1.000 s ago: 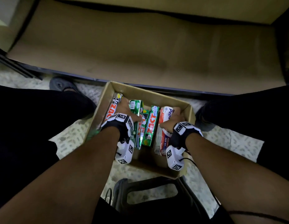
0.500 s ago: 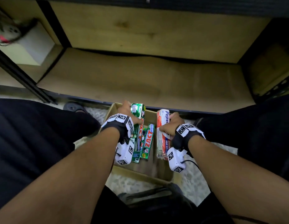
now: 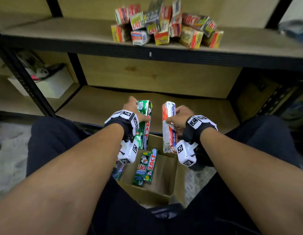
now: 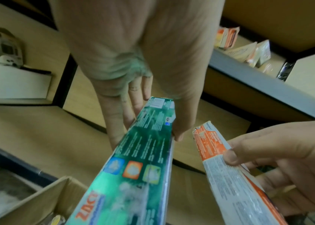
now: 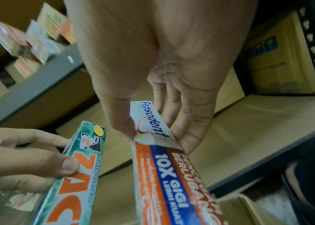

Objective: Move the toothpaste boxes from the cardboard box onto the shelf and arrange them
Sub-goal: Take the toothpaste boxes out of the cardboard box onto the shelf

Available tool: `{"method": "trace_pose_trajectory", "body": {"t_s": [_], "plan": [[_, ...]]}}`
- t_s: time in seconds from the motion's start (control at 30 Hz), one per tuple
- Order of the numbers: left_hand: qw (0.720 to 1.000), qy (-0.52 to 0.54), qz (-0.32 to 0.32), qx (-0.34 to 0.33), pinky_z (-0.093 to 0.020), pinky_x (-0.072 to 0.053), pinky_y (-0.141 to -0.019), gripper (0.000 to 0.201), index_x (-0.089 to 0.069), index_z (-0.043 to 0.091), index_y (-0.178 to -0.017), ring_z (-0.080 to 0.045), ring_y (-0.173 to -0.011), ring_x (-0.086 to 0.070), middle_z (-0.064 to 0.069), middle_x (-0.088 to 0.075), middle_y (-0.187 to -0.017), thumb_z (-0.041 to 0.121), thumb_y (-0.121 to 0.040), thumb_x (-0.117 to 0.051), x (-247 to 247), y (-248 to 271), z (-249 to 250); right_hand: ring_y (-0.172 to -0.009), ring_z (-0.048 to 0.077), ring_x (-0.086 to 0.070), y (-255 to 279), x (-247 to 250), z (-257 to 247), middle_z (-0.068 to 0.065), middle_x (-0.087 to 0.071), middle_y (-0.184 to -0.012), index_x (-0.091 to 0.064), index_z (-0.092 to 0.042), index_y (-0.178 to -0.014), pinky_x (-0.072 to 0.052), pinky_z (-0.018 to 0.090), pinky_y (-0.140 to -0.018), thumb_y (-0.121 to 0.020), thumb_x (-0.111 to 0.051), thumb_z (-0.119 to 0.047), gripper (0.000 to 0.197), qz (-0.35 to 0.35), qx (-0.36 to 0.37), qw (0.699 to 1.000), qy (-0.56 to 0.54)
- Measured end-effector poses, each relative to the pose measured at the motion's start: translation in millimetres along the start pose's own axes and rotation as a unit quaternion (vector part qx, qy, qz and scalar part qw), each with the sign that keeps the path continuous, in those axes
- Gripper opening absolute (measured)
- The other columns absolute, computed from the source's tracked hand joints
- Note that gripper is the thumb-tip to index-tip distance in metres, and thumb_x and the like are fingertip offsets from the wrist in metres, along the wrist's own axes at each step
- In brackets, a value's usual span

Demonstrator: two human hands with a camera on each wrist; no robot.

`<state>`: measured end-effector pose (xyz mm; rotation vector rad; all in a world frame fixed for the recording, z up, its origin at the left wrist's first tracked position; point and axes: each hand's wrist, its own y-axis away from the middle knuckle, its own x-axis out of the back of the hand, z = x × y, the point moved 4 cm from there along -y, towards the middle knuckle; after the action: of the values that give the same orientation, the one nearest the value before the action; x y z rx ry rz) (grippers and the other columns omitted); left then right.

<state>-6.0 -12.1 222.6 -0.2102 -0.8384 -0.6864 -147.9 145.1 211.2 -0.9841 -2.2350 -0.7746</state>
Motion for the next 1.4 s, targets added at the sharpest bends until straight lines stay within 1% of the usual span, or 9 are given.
{"method": "trace_pose_trajectory", "body": {"t_s": [0.27,0.5,0.6,0.7,0.8,0.87,0.97,1.2,1.4], "plan": [[0.992,0.004,0.057,-0.11,-0.031,-0.049,-0.07,0.075,-0.042,0.014,-0.121,-0.02,-0.082,-0.056,-0.003,-0.057,-0.103,0.033,-0.066,-0.088,68,24,83,-0.078,0.023,-0.073,37,81,-64,0.003,-0.074,-0.091,-0.068,-0.021,-0.093,-0.062,0.045,-0.074,-0.056,-0.085,-0.039,0.044,0.078,0.067,0.995,0.001],[0.974,-0.051,0.094,-0.199,-0.028,-0.046,-0.056,0.066,-0.039,0.019,-0.121,-0.021,-0.069,-0.056,-0.003,-0.056,-0.09,0.035,-0.073,-0.081,137,23,163,-0.069,0.029,-0.069,65,163,-125,0.012,-0.069,-0.075,-0.062,-0.012,-0.068,-0.059,0.042,-0.067,-0.072,-0.082,-0.035,0.03,0.139,0.134,0.98,0.044],[0.965,-0.055,0.127,-0.223,-0.025,-0.044,-0.054,0.059,-0.043,0.019,-0.116,-0.019,-0.069,-0.055,-0.002,-0.057,-0.086,0.036,-0.073,-0.08,168,14,189,-0.077,0.03,-0.07,64,196,-148,0.018,-0.073,-0.091,-0.061,-0.013,-0.073,-0.06,0.043,-0.076,-0.072,-0.082,-0.027,0.026,0.172,0.142,0.974,0.026],[0.961,-0.058,0.147,-0.228,-0.024,-0.036,-0.048,0.053,-0.045,0.02,-0.113,-0.014,-0.06,-0.048,0.001,-0.052,-0.076,0.04,-0.075,-0.077,195,-4,208,-0.093,0.034,-0.071,58,226,-172,0.018,-0.071,-0.103,-0.056,-0.014,-0.083,-0.058,0.052,-0.084,-0.075,-0.082,-0.02,0.027,0.182,0.152,0.971,0.005],[0.957,-0.065,0.158,-0.233,-0.023,-0.039,-0.048,0.053,-0.047,0.021,-0.117,-0.013,-0.058,-0.048,0.002,-0.054,-0.077,0.038,-0.077,-0.076,219,-27,225,-0.096,0.031,-0.068,40,251,-194,0.011,-0.065,-0.112,-0.051,-0.016,-0.125,-0.058,0.048,-0.084,-0.077,-0.081,-0.023,0.057,0.199,0.147,0.969,-0.001],[0.956,-0.079,0.161,-0.234,-0.024,-0.043,-0.055,0.052,-0.049,0.02,-0.121,-0.015,-0.066,-0.053,0.001,-0.058,-0.087,0.038,-0.079,-0.075,232,-44,237,-0.093,0.029,-0.066,25,264,-208,0.01,-0.064,-0.116,-0.047,-0.02,-0.135,-0.059,0.042,-0.077,-0.077,-0.08,-0.028,0.067,0.213,0.146,0.966,0.01],[0.954,-0.107,0.167,-0.223,-0.025,-0.042,-0.065,0.053,-0.054,0.02,-0.125,-0.019,-0.081,-0.055,-0.003,-0.059,-0.108,0.042,-0.081,-0.073,246,-74,253,-0.095,0.028,-0.066,2,277,-228,0.009,-0.065,-0.118,-0.051,-0.02,-0.134,-0.056,0.036,-0.074,-0.077,-0.079,-0.031,0.065,0.23,0.152,0.96,0.047],[0.95,-0.198,0.146,-0.192,-0.03,-0.047,-0.071,0.053,-0.056,0.016,-0.126,-0.022,-0.088,-0.056,-0.005,-0.062,-0.117,0.046,-0.083,-0.066,250,-140,274,-0.093,0.026,-0.066,-56,280,-252,0.004,-0.065,-0.106,-0.061,-0.022,-0.123,-0.058,0.039,-0.084,-0.073,-0.076,-0.043,0.056,0.228,0.138,0.958,0.104],[0.943,-0.259,0.091,-0.189,-0.027,-0.046,-0.077,0.028,-0.063,0.02,-0.104,-0.023,-0.085,-0.051,-0.002,-0.055,-0.101,0.044,-0.09,-0.059,230,-193,272,-0.093,0.032,-0.067,-103,269,-258,0.009,-0.068,-0.11,-0.062,-0.017,-0.119,-0.058,0.043,-0.086,-0.073,-0.073,-0.05,0.058,0.171,0.117,0.963,0.172]]}}
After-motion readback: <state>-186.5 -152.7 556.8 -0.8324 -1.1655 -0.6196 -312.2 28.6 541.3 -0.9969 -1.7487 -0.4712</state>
